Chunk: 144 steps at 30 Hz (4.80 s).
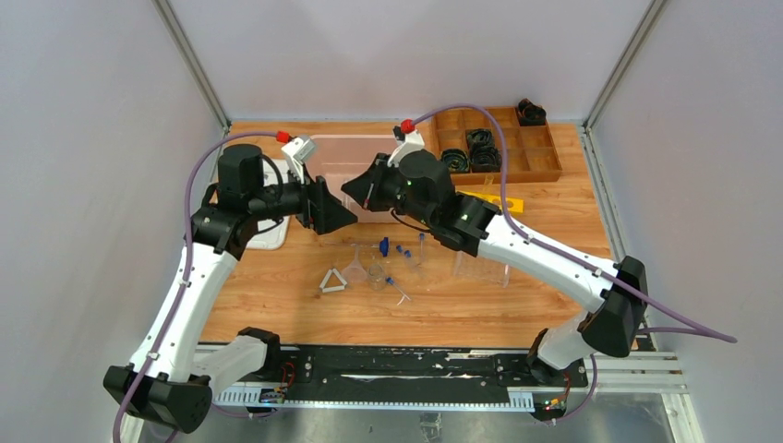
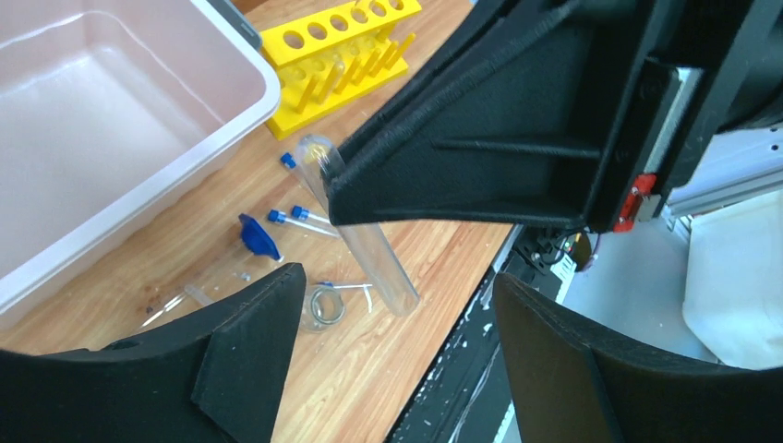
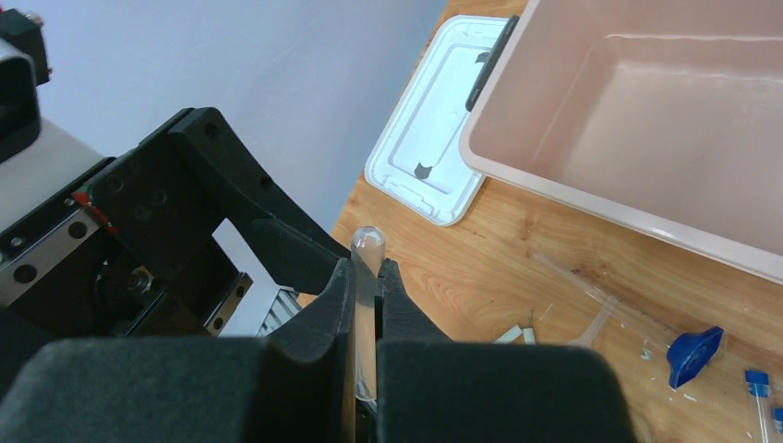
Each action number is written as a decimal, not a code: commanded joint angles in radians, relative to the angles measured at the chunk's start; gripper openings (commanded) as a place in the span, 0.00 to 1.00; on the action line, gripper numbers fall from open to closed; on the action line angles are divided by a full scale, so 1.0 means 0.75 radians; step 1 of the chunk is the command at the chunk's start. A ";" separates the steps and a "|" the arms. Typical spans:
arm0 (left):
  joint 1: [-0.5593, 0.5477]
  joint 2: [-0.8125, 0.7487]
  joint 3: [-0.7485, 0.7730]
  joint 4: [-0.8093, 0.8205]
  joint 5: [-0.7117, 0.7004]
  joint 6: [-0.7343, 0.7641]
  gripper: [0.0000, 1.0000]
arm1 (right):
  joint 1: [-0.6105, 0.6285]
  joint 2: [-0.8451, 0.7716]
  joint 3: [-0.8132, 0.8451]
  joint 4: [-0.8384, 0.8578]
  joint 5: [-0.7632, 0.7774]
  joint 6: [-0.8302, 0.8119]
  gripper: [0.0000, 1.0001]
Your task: Organize the chemistry lab equipment
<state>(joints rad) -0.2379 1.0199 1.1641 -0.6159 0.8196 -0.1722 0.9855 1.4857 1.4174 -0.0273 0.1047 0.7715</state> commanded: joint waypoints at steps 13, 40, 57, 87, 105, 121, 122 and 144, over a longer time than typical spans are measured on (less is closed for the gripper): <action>-0.002 0.021 0.029 0.007 0.054 -0.028 0.22 | 0.066 -0.072 0.016 0.122 0.030 -0.061 0.00; -0.002 -0.054 0.092 -0.243 0.130 0.452 0.00 | -0.045 0.176 0.637 -0.709 -0.432 -0.255 0.63; -0.002 -0.077 0.104 -0.261 0.057 0.487 0.00 | -0.048 0.231 0.678 -0.731 -0.578 -0.227 0.33; -0.002 0.056 0.264 -0.516 -0.387 0.547 1.00 | -0.453 -0.174 0.211 -0.812 -0.352 -0.414 0.00; 0.000 0.261 0.425 -0.671 -0.834 0.555 1.00 | -0.716 -0.526 -0.285 -0.845 0.321 -0.580 0.00; 0.000 0.253 0.353 -0.666 -0.829 0.579 1.00 | -0.762 -0.611 -0.574 -0.549 0.419 -0.675 0.00; 0.000 0.258 0.362 -0.669 -0.823 0.573 1.00 | -0.762 -0.612 -0.592 -0.522 0.423 -0.688 0.00; 0.000 0.239 0.370 -0.670 -0.707 0.529 1.00 | -0.819 -0.427 -0.724 -0.206 0.415 -0.666 0.00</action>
<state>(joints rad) -0.2333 1.2221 1.4212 -1.1130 0.2630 0.2310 0.3920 1.1465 0.8795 -0.2382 0.4263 0.2497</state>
